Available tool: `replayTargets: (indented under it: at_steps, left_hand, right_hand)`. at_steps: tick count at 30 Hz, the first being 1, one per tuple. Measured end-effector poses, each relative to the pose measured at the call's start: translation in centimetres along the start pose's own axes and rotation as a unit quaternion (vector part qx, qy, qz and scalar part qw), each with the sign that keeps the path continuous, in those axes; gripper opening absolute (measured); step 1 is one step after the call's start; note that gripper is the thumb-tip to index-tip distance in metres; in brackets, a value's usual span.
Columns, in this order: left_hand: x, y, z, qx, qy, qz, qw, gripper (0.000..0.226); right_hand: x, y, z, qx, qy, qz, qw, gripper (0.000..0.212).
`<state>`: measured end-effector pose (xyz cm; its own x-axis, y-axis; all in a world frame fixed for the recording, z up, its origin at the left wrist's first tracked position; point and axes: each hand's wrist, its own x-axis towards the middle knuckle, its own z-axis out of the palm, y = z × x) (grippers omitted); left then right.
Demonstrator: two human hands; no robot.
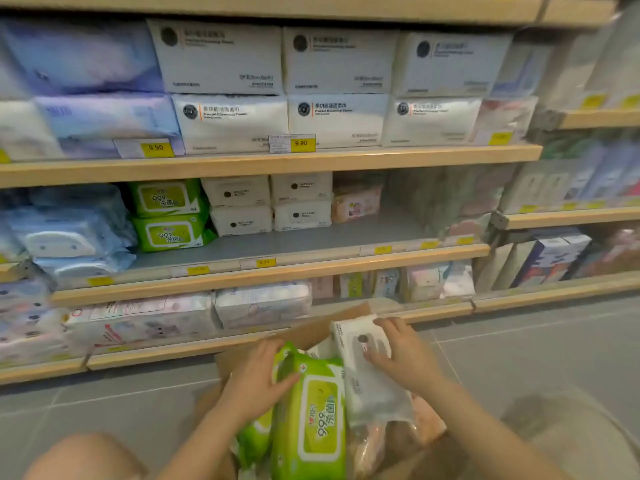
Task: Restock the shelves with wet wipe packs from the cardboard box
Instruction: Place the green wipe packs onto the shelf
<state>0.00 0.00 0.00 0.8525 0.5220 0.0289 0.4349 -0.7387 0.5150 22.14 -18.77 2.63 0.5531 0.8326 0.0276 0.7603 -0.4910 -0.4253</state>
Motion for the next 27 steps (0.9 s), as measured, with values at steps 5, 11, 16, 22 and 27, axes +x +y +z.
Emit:
replayTargets:
  at_steps: [5,11,16,22,27]
  left_hand:
    - [-0.1,-0.2,3.0,-0.081,-0.069,-0.069,0.992,0.116]
    - [1.4,-0.4,4.5,-0.144,-0.114,-0.115,0.976,0.12]
    - [2.2,-0.5,5.2,-0.147,-0.148,-0.134,0.969,0.116]
    - [2.8,-0.2,5.1,-0.229,-0.126,-0.132,0.956,0.095]
    - [2.0,0.5,4.0,-0.277,-0.086,-0.123,0.949,0.075]
  right_hand:
    - [-0.2,0.6,2.8,0.001,-0.084,0.129,0.988,0.085]
    - [0.5,0.3,6.0,0.043,-0.109,0.162,0.98,0.096]
    - [0.5,1.4,5.6,0.041,-0.134,0.169,0.976,0.095]
    - [1.2,0.1,5.7,0.005,-0.13,0.193,0.973,0.111]
    - [1.0,-0.3,3.9,-0.015,-0.101,0.17,0.98,0.1]
